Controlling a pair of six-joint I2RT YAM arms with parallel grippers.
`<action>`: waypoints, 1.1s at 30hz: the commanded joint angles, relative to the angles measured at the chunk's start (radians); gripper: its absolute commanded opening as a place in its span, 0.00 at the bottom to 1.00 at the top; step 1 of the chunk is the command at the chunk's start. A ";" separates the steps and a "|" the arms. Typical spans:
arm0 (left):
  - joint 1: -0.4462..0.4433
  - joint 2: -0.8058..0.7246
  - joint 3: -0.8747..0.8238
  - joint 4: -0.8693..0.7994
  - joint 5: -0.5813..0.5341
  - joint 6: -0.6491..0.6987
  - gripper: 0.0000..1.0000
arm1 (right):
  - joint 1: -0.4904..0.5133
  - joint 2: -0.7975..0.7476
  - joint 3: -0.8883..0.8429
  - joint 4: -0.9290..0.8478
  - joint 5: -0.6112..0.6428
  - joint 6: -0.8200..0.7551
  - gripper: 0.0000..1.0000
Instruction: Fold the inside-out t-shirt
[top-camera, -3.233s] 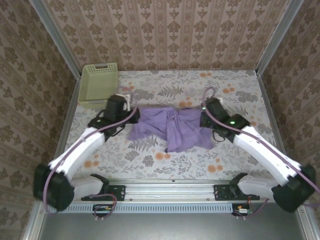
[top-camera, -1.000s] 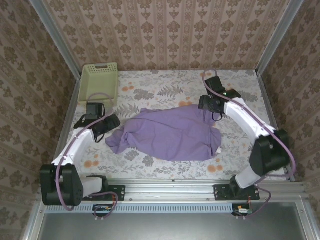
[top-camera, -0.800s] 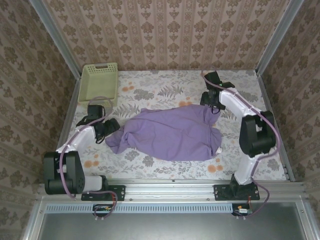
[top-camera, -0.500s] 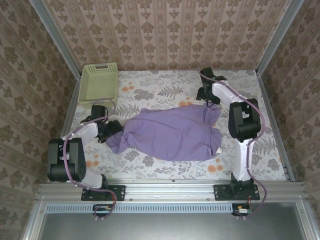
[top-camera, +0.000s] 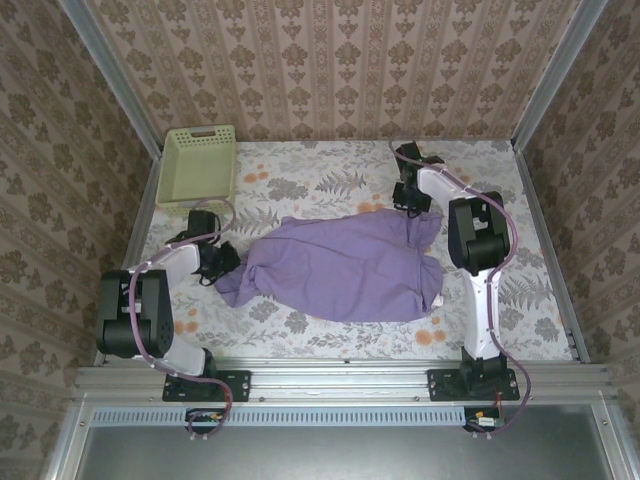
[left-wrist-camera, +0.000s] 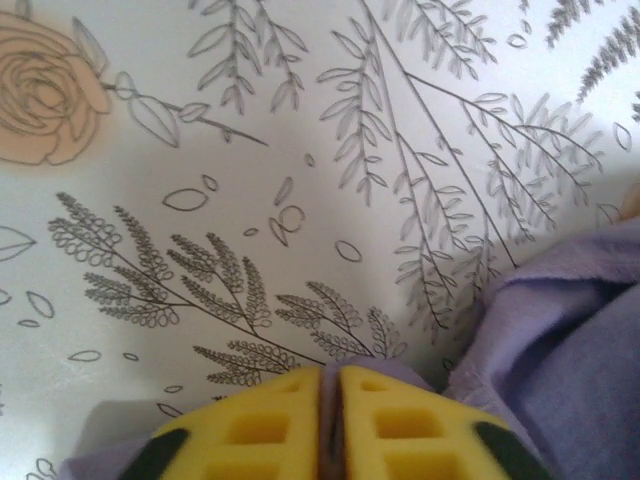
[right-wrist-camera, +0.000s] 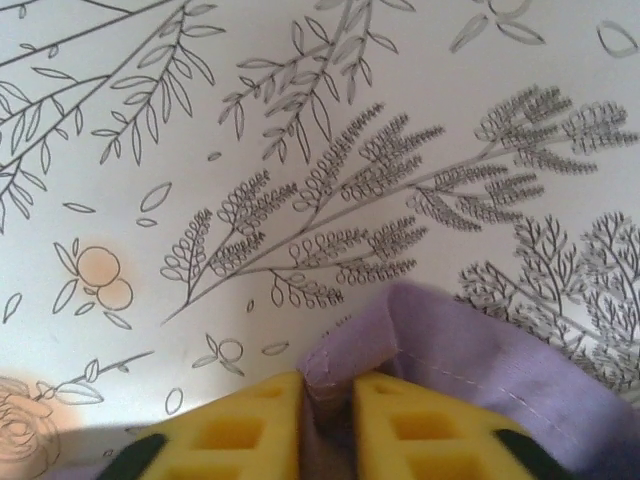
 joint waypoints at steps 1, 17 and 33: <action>-0.006 -0.077 0.047 -0.012 0.046 0.007 0.09 | -0.001 -0.119 -0.074 0.017 0.009 -0.021 0.12; 0.001 -0.647 0.283 -0.151 -0.145 0.037 0.00 | -0.055 -0.913 -0.317 0.043 0.166 -0.057 0.00; 0.045 -0.715 0.016 -0.265 -0.117 -0.050 0.00 | -0.113 -1.296 -0.971 0.062 -0.032 0.223 0.00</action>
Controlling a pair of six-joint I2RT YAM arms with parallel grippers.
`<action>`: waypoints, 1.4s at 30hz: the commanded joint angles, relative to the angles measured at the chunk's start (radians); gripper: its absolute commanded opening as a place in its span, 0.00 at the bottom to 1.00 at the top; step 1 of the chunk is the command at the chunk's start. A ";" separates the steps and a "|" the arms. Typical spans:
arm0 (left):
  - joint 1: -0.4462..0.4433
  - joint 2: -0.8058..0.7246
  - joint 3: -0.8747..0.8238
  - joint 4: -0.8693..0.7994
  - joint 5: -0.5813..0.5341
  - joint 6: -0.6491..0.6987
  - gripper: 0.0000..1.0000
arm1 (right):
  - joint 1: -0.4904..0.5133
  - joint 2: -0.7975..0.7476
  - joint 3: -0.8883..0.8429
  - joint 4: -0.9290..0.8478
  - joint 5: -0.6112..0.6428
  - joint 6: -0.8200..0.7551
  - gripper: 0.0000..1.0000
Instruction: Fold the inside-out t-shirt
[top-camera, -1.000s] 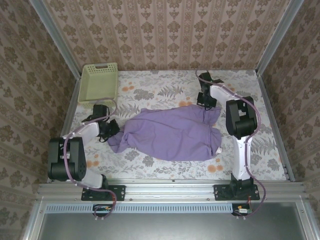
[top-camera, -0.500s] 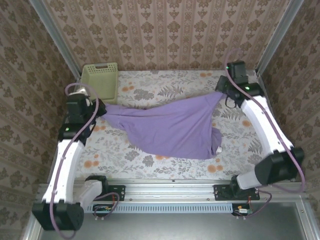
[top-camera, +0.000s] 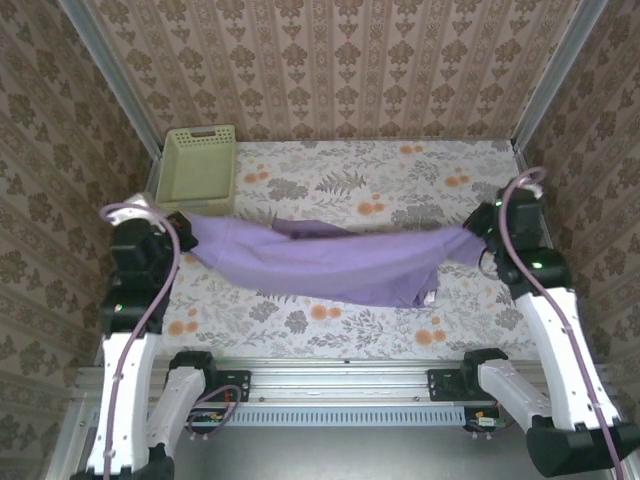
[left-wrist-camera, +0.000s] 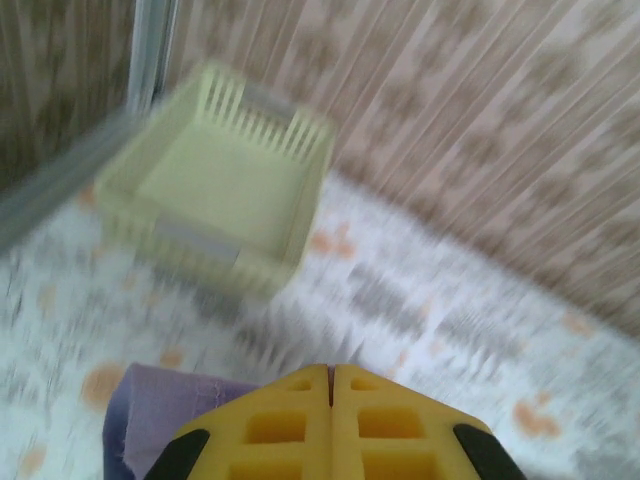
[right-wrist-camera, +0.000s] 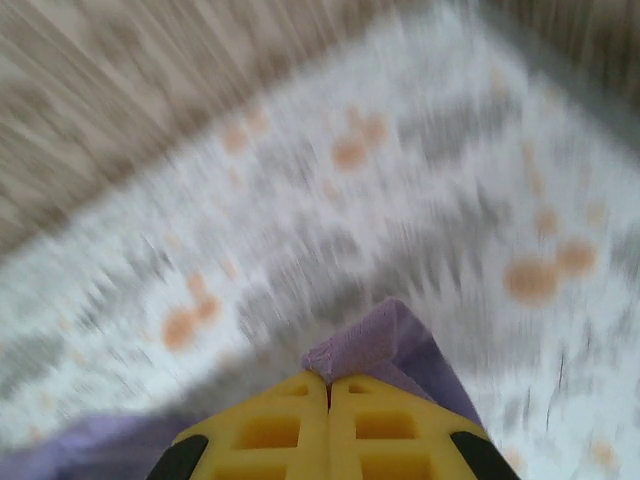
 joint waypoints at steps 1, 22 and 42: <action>0.053 0.114 -0.165 -0.058 0.102 -0.067 0.00 | -0.001 0.061 -0.227 0.019 -0.134 0.155 0.06; 0.227 0.157 -0.335 0.081 0.301 -0.037 0.00 | -0.003 0.324 -0.112 -0.035 -0.014 0.120 0.73; 0.219 0.165 -0.213 0.088 0.361 -0.066 0.00 | -0.011 0.442 -0.023 -0.033 0.018 0.104 0.01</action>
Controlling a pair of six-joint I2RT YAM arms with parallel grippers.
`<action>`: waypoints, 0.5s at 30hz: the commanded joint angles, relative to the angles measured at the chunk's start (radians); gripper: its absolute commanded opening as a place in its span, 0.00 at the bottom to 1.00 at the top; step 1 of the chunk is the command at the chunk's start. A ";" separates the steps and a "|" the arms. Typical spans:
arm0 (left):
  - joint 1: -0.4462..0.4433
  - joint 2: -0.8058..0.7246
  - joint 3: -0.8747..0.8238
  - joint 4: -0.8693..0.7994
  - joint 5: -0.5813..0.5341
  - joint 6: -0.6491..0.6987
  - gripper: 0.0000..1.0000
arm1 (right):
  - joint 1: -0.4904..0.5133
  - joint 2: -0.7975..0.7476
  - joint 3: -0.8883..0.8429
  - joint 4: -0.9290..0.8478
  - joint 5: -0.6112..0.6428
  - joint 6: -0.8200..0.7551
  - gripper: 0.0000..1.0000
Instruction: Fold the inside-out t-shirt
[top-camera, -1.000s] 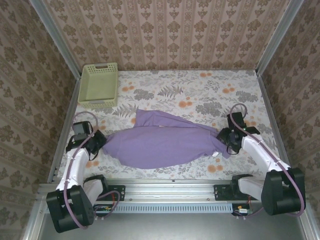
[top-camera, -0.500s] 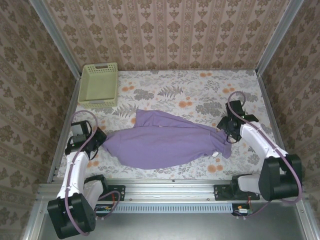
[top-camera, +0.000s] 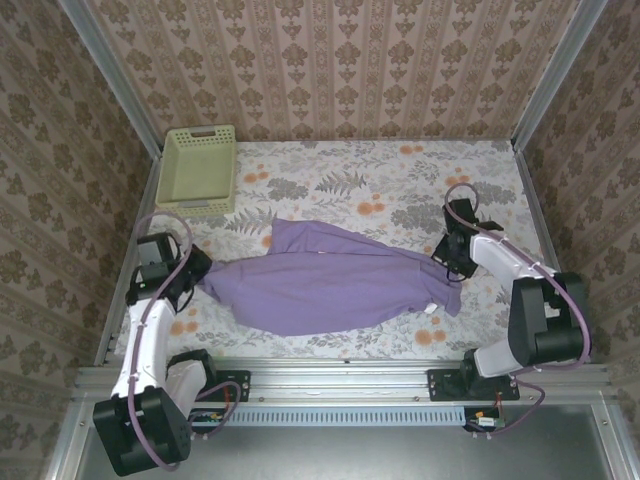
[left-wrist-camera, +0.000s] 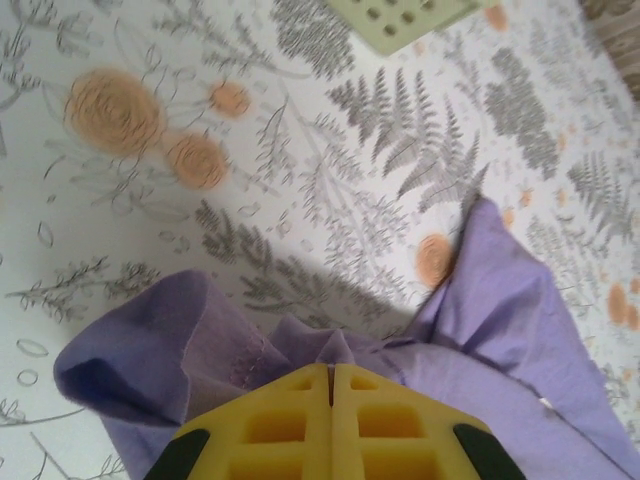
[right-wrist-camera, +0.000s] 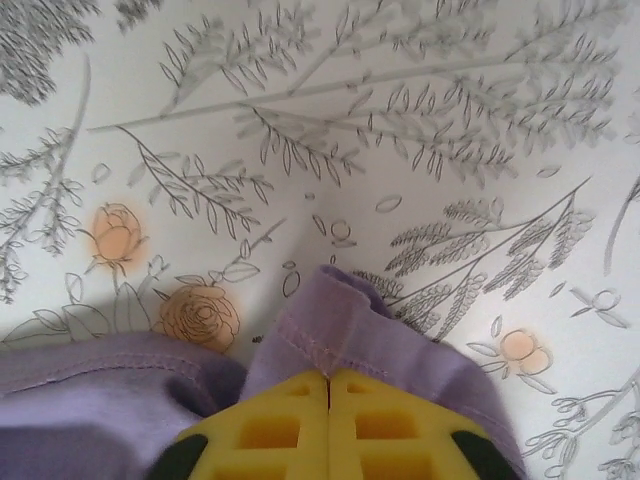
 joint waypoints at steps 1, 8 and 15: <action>0.002 -0.021 0.096 -0.014 0.024 -0.008 0.00 | -0.011 -0.129 0.092 -0.097 0.085 -0.030 0.00; 0.002 -0.110 0.332 -0.080 -0.024 0.016 0.00 | -0.088 -0.399 0.361 -0.280 0.178 -0.076 0.00; 0.005 -0.231 0.527 -0.098 -0.146 0.067 0.00 | -0.210 -0.531 0.696 -0.389 0.218 -0.120 0.00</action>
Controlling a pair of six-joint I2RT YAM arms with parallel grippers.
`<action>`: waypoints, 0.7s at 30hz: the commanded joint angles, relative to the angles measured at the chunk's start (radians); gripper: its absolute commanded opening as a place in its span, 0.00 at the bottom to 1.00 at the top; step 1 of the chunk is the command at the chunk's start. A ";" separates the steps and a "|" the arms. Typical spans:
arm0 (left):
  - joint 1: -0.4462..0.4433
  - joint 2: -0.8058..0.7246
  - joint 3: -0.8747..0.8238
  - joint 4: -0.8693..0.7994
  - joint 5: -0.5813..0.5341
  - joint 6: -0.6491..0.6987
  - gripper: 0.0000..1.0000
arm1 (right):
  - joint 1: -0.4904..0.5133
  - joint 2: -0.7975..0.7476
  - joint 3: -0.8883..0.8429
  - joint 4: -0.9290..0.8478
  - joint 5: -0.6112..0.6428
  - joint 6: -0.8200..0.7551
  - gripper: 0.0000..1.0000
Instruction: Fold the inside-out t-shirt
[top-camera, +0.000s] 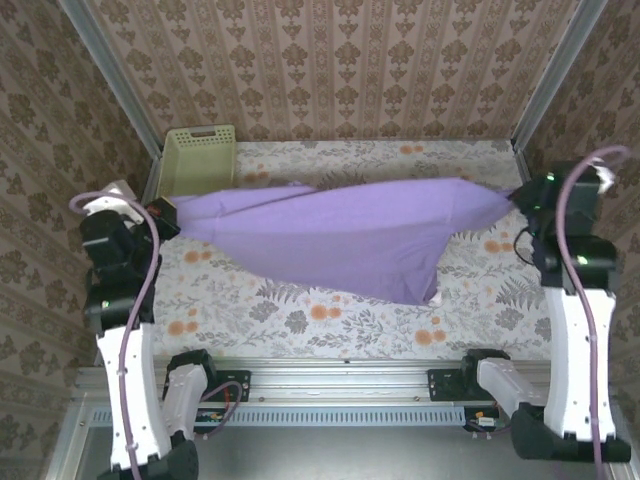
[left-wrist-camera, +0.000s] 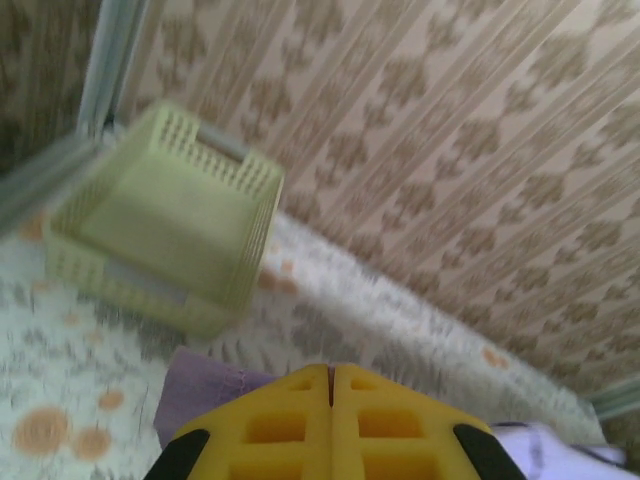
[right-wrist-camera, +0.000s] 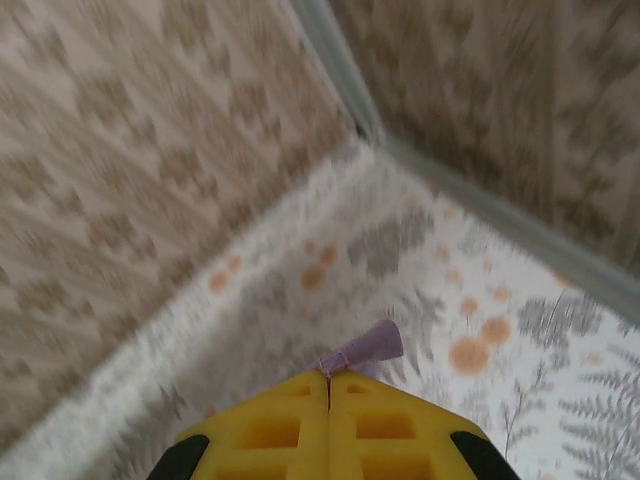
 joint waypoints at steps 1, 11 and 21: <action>0.005 -0.059 0.075 -0.019 -0.084 0.043 0.00 | -0.021 -0.040 0.117 -0.108 0.068 -0.051 0.00; 0.005 -0.178 0.260 0.053 -0.058 0.054 0.00 | -0.021 -0.114 0.415 -0.121 0.007 -0.075 0.00; 0.006 -0.106 0.434 0.118 -0.032 0.051 0.00 | -0.015 -0.027 0.639 -0.096 0.080 -0.126 0.00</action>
